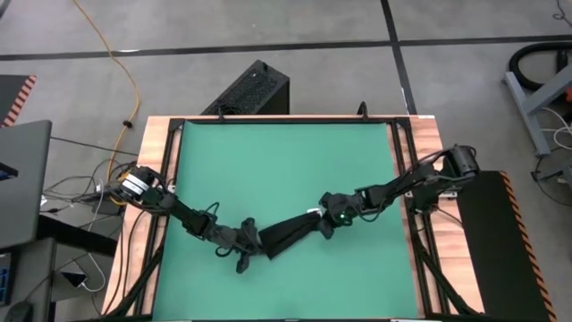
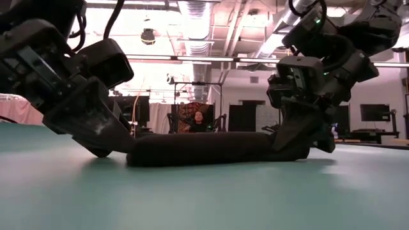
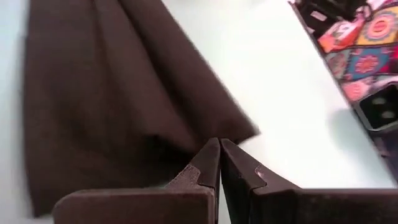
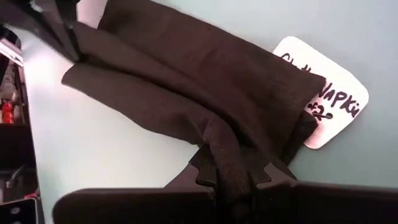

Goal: Roll towel into tight, uniform cylinder
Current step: Roll the black towel

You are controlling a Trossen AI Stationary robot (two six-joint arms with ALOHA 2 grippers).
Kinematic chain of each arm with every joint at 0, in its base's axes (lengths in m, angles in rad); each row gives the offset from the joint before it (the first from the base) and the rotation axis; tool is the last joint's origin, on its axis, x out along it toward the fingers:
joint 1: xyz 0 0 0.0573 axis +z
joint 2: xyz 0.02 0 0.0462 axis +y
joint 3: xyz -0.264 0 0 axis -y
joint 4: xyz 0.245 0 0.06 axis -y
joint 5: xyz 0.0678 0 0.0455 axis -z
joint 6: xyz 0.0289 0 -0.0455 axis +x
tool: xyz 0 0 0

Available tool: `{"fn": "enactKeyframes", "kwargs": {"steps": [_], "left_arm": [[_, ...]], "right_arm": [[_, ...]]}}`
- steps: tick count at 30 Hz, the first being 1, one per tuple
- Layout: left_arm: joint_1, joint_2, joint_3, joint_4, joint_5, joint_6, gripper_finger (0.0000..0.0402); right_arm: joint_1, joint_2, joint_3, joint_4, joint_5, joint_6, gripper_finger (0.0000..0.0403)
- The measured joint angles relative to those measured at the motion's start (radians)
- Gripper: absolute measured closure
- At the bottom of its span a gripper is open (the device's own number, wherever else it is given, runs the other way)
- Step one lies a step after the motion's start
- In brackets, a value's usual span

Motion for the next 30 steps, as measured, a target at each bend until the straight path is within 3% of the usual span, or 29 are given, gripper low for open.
{"fn": "enactKeyframes", "kwargs": {"steps": [8,12,17,20,25,30], "left_arm": [[-0.007,-0.137,0.0,-0.009,0.11,-0.053,0.0402],[-0.003,-0.247,0.017,-0.147,0.023,0.014,0.0401],[-0.003,-0.323,0.176,-0.615,-0.112,0.2,0.0402],[-0.026,-0.323,0.284,-0.794,-0.184,0.352,0.0402],[-0.046,-0.325,0.312,-0.858,-0.414,0.578,0.0402],[0.014,-0.324,0.187,-0.69,-0.411,0.619,0.0402]], "right_arm": [[-0.026,0.0,0.002,-0.027,-0.007,0.003,0.0368],[-0.027,0.0,0.001,-0.017,-0.034,0.002,0.0368],[-0.027,0.002,-0.001,0.024,-0.069,0.002,0.0368],[-0.028,0.002,-0.001,0.041,-0.099,0.005,0.0368],[-0.033,0.003,-0.001,0.053,-0.175,0.002,0.0368],[-0.023,0.004,-0.002,0.082,-0.198,-0.009,0.0367]]}}
